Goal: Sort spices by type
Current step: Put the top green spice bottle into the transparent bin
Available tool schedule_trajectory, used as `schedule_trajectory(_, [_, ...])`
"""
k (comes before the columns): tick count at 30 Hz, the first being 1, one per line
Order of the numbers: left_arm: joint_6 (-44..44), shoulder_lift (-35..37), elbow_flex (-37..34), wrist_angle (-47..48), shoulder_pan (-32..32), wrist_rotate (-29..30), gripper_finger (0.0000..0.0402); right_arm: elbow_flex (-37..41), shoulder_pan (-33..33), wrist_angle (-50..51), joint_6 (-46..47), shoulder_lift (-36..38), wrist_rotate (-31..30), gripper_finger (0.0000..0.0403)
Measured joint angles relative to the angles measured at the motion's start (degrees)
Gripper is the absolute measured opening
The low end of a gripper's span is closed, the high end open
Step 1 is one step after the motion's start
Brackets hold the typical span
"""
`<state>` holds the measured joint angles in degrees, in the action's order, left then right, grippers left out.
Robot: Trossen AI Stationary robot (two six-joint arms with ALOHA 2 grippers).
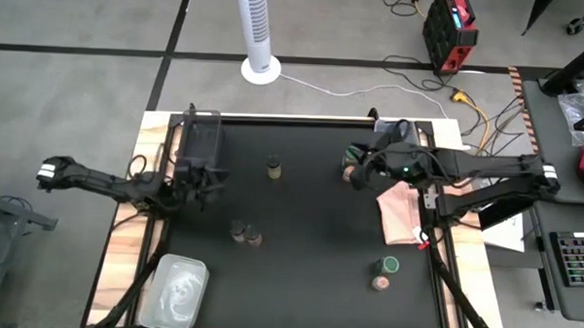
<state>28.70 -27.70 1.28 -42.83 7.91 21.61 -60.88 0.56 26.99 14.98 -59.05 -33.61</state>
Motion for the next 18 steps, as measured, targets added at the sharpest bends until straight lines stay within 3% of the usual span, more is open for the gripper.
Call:
schedule_trajectory(3, [-5.6, -1.3, 2.5, -1.9, -0.1, 1.8, 0.0320, 0.0, 0.0, -1.7, -0.1, -1.7, 0.0, 0.0085])
schedule_trajectory(5, [-10.9, -2.6, 6.3, 1.7, -0.1, 3.4, 0.0320, -0.1, 0.0, -3.9, 0.3, -3.5, 0.1, 0.0089])
schedule_trajectory(8, [-19.5, -5.6, 14.7, 13.1, -0.1, 5.8, 0.0320, -0.1, 0.0, -8.2, -3.3, -7.1, -0.6, 0.0095])
schedule_trajectory(12, [-29.4, -9.3, 27.5, 34.5, -0.4, 14.3, 0.0320, -1.4, 0.0, -10.1, -12.0, -11.3, -4.5, 0.0100])
schedule_trajectory(15, [-33.9, -11.8, 33.7, 45.5, -1.5, 18.2, 0.0320, -3.5, 0.4, -6.9, -8.2, -14.4, -10.0, 0.0105])
schedule_trajectory(18, [-38.2, -12.5, 34.6, 48.7, -3.0, 18.2, 0.0320, -6.0, 0.6, -2.1, -4.6, -17.8, -19.4, 0.0111])
